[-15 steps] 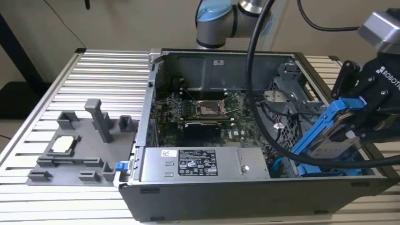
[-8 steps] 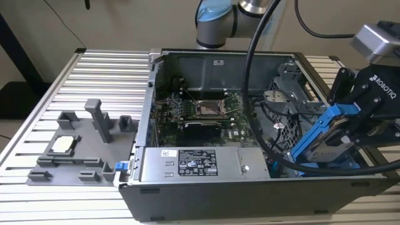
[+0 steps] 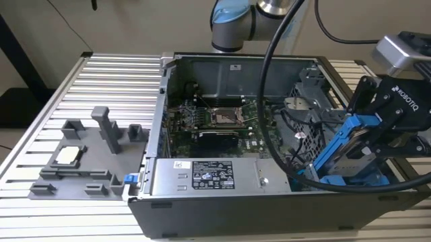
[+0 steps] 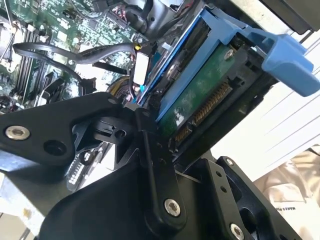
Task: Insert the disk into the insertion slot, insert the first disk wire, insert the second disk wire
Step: 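Insert the disk into the insertion slot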
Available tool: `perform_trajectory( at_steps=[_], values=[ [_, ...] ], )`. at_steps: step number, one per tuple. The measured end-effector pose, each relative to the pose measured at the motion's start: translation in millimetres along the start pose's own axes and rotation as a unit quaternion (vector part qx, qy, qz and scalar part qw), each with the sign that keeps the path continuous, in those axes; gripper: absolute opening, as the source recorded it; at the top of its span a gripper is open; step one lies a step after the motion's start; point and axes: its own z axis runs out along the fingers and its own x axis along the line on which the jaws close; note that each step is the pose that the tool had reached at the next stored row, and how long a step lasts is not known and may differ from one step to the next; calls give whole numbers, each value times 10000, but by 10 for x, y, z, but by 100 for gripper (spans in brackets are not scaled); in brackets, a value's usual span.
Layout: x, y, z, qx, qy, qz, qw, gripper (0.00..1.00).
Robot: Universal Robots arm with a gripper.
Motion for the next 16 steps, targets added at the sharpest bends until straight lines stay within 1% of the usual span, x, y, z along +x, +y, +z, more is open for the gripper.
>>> perform_trajectory(
  at_steps=[2,7,8,10,11,14,16],
  values=[
    [-6,-1,11,0,-7,-10,10000,33],
    [-7,-3,12,0,-9,-15,10000,33],
    [-8,-5,16,1,-14,-17,10000,34],
    [-8,-4,14,-1,-9,-17,10000,34],
    [-7,-4,12,-1,-7,-17,10000,40],
    [-7,-2,11,-1,-6,-18,10000,40],
    [-9,1,-10,-1,-5,-17,10000,40]
  ],
)
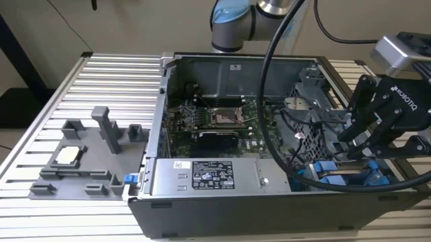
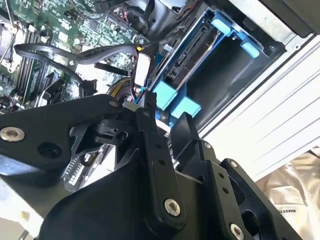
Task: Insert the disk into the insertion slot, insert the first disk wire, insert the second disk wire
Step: 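Insert the disk into the insertion slot, then insert the first disk wire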
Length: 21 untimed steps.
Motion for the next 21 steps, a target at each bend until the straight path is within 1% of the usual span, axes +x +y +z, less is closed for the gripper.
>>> perform_trajectory(
  at_steps=[1,3,8,9,10,11,12,15,18,19,21],
  values=[
    [-1,4,-24,0,2,0,10000,40],
    [-6,15,-94,0,3,1,10000,40],
    [-23,50,-306,0,4,1,10000,40],
    [-26,54,-338,0,3,0,10000,40],
    [-28,57,-355,3,1,-1,10000,40],
    [-28,60,-356,19,-9,-3,10000,40],
    [-28,69,-354,76,-15,-8,10000,40],
    [-29,94,-351,346,-30,-30,9994,40],
    [-32,112,-348,623,-49,-53,9980,40],
    [-33,120,-344,705,-51,-60,9975,40],
    [-37,135,-330,810,-46,-80,9967,40]
  ],
)
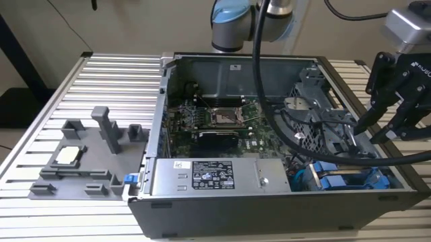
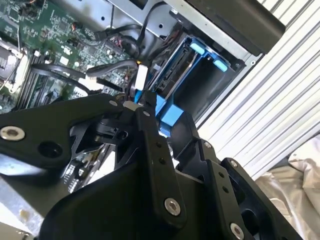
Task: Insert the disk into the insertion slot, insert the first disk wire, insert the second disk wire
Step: 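Insert the first disk wire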
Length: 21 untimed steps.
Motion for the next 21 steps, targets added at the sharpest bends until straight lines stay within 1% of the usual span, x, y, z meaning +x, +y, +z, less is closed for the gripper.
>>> perform_trajectory(
  at_steps=[5,10,11,15,16,19,21],
  values=[
    [-22,51,36,230,8,-41,9997,40],
    [-69,97,77,436,16,-76,9990,40],
    [-78,107,84,465,18,-80,9989,40],
    [-82,107,84,466,18,-81,9989,40],
    [-86,114,86,478,20,-84,9988,40],
    [-107,135,100,535,20,-125,9985,40],
    [-123,136,112,554,16,-196,9983,40]
  ],
)
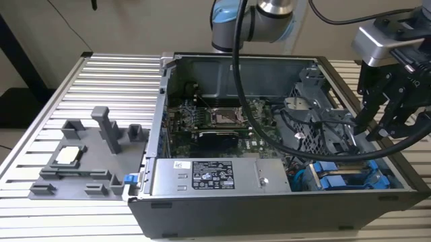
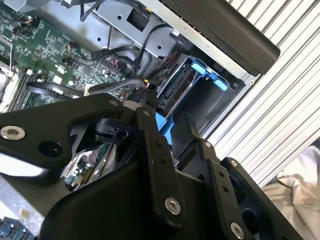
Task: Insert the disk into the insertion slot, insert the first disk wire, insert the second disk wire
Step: 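Insert the first disk wire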
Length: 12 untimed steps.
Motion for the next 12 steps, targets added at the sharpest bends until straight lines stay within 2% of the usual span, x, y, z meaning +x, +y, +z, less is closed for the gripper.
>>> perform_trajectory(
  at_steps=[4,5,8,10,12],
  values=[
    [-15,2,17,14,-25,-235,9997,40],
    [-16,12,21,39,-30,-261,9996,40],
    [-22,76,30,180,-31,-278,9994,40],
    [-29,137,37,277,-21,-286,9992,40],
    [-38,168,51,366,-14,-299,9989,40]
  ],
)
